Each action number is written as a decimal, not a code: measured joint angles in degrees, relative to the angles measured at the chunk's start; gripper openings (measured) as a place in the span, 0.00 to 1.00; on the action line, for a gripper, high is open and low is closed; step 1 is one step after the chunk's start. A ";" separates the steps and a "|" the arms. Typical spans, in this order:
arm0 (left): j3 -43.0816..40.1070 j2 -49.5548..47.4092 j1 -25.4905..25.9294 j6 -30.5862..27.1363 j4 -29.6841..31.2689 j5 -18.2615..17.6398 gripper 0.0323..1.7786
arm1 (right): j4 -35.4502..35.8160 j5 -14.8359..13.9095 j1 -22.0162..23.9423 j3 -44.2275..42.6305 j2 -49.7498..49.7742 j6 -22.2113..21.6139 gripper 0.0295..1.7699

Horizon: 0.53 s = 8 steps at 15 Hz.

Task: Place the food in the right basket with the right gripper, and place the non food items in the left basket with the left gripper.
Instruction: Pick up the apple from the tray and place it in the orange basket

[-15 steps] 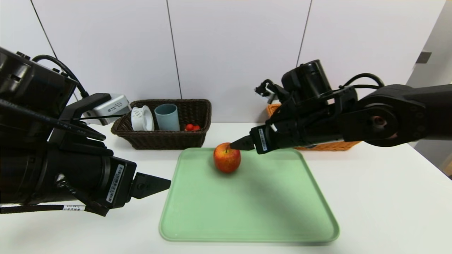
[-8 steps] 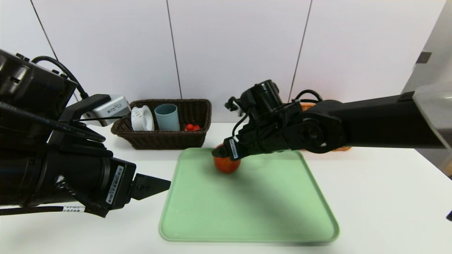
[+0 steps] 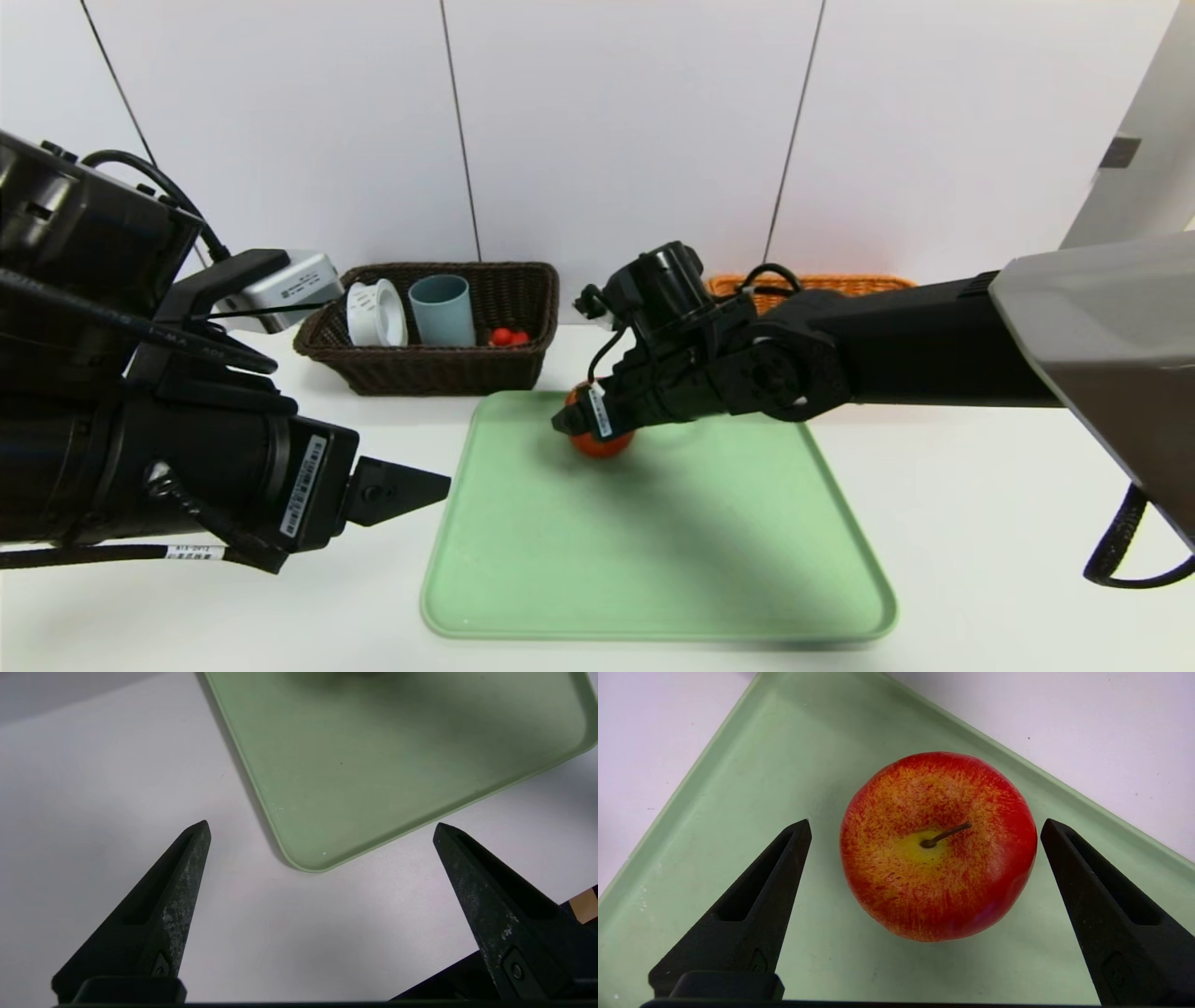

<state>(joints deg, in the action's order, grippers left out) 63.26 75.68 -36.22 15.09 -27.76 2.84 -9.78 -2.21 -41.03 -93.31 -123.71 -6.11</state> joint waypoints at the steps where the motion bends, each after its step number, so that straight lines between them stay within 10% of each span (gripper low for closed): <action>1: 0.00 0.00 0.00 0.23 0.00 0.02 0.95 | 0.02 -0.05 0.02 0.00 -0.44 0.07 0.96; 8: -0.44 0.00 0.00 0.34 0.04 0.10 0.95 | 0.09 0.00 -0.09 -0.07 -2.61 0.21 0.85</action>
<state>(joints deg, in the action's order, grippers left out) 62.82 75.68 -36.22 15.43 -27.72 2.94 -9.69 -2.21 -41.12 -93.38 -126.32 -5.90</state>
